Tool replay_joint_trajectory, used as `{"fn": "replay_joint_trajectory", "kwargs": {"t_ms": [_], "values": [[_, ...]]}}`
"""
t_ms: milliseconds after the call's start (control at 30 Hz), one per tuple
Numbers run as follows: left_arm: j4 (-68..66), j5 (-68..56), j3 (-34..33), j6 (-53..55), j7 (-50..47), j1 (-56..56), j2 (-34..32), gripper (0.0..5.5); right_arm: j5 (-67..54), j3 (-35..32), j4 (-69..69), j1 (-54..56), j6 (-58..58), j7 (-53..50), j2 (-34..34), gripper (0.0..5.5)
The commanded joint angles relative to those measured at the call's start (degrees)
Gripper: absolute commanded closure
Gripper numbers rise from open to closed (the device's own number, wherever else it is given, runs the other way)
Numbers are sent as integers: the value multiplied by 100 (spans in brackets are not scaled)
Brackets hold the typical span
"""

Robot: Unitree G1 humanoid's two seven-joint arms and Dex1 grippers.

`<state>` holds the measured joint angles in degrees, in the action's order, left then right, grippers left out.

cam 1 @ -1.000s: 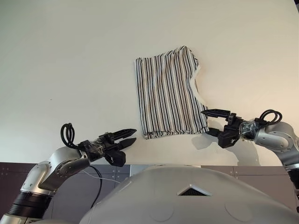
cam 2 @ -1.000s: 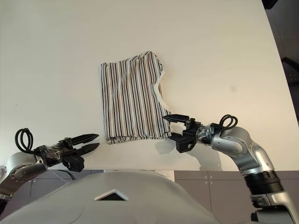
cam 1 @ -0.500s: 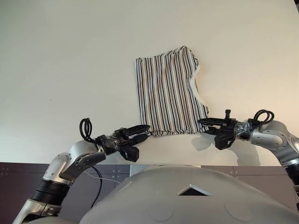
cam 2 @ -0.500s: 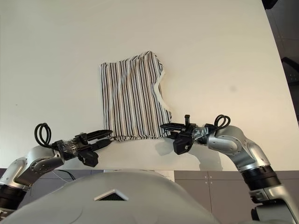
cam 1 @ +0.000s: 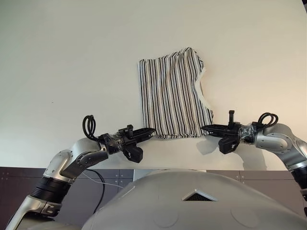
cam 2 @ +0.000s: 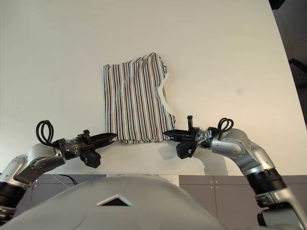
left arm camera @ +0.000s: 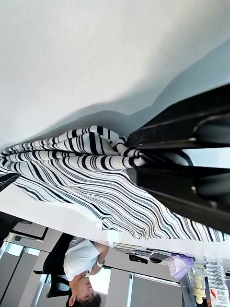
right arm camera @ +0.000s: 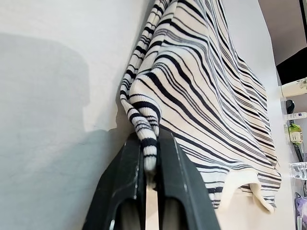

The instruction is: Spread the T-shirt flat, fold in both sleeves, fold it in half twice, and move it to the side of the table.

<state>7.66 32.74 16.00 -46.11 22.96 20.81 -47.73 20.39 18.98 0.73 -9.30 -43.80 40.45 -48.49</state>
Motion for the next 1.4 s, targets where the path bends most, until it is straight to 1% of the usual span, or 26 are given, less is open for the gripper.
{"fn": "replay_joint_trajectory", "kwargs": {"t_ms": [33,133,200,267,400,467,500,567,600,700,767,833,900,1000,1100,1200,1300,1333,1400], "values": [[-229,-150,120,-256,136,123,-246,530,-515,-27,149,168,304,310,-139,540],[-110,-535,118,-388,262,68,-354,530,-1278,-107,564,126,691,699,-309,540],[119,-1081,69,-325,442,135,-528,532,-1987,-220,1129,-127,1107,1047,-653,540],[458,-1647,-21,-189,631,266,-728,532,-2640,-486,1766,-556,1499,1307,-1111,540],[1447,-2484,-373,237,717,1003,-948,532,-3673,-1614,2864,-1432,2100,1592,-1829,540],[1985,-2837,-533,643,698,1322,-871,532,-4330,-2074,3210,-1347,2767,1643,-1996,540],[2128,-3003,-555,941,692,1274,-750,532,-4527,-2098,3212,-1069,3121,1627,-1974,540],[2000,-3378,-561,1666,675,823,-420,532,-4570,-1638,2865,55,3861,1690,-1642,540],[1816,-3586,-550,2094,725,470,-257,532,-4461,-1301,2514,687,4137,1858,-1373,540],[1246,-3946,-443,3086,1112,-587,35,533,-4202,-499,1230,2105,4609,2494,-561,540],[863,-4089,-383,3604,1336,-1187,244,533,-3969,-162,206,2909,4763,2800,-22,540],[328,-4135,-284,4102,1523,-1815,539,533,-3538,97,-1147,3760,4567,2939,617,540],[-181,-4094,-218,4379,1635,-2362,786,533,-3135,285,-2308,4394,4285,3006,1078,540],[-787,-3999,-170,4621,1802,-2946,1012,533,-2685,397,-3615,5040,3819,3013,1525,540],[-1238,-3910,-178,4785,1915,-3248,1181,533,-2269,442,-4675,5494,3320,2998,1885,540],[-1567,-3830,-100,5050,2044,-3326,1300,533,-1987,449,-5427,5758,3032,2953,2185,540],[-2167,-3650,66,5389,2016,-3636,1649,533,-1529,552,-6064,5780,2961,2705,2287,540],[-2390,-3538,88,5388,1898,-3755,1769,496,-1435,523,-6194,5740,2916,2561,2318,506],[-2675,-3367,34,5254,1634,-3892,1938,468,-1417,359,-6329,5678,2856,2328,2395,474]]}}
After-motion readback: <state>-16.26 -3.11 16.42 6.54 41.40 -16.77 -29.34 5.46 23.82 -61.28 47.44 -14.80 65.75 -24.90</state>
